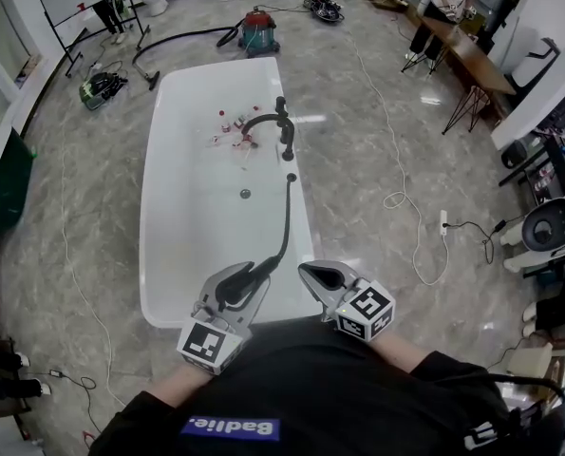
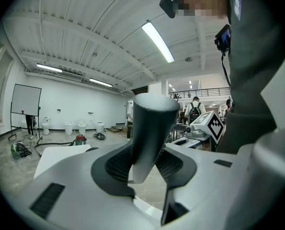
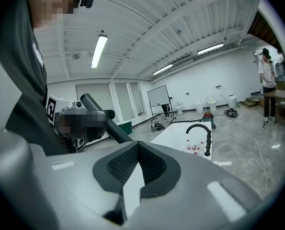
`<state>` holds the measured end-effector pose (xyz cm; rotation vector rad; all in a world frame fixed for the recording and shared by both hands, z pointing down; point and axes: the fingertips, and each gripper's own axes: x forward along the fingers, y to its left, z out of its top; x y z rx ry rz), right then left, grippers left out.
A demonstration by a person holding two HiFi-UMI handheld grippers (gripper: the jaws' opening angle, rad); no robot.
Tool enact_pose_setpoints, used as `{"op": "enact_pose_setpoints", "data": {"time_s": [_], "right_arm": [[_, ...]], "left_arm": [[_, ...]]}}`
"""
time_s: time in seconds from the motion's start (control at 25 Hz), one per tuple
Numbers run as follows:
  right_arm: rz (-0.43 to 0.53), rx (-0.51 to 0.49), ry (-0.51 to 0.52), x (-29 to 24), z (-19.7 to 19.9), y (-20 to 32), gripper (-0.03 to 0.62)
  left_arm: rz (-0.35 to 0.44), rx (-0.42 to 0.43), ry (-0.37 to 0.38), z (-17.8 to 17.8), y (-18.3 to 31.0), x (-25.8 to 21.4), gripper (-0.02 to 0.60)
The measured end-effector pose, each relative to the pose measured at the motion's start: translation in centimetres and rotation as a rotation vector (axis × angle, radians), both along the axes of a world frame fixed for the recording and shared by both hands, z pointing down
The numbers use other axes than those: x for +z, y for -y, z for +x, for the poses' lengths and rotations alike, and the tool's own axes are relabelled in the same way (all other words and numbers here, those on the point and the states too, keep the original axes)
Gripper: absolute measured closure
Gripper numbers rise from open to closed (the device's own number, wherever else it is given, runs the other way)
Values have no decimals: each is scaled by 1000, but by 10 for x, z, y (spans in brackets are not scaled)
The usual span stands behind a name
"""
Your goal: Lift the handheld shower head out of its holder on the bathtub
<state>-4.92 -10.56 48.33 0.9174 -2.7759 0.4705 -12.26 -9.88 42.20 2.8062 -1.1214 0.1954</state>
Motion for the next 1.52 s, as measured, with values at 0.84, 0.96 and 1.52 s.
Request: {"op": "enact_pose_setpoints", "data": {"time_s": [0.84,0.96,1.52], "right_arm": [[7,12,-10,4,-3,7,592],[8,10,-12,2,-2,6,592],[2,20,-8,1,9,5,592]], "left_arm": [[32,30,1,3,4,1,448],[33,27,0,4,3,-2,448],[16,25,3,15,1,-2,448]]}}
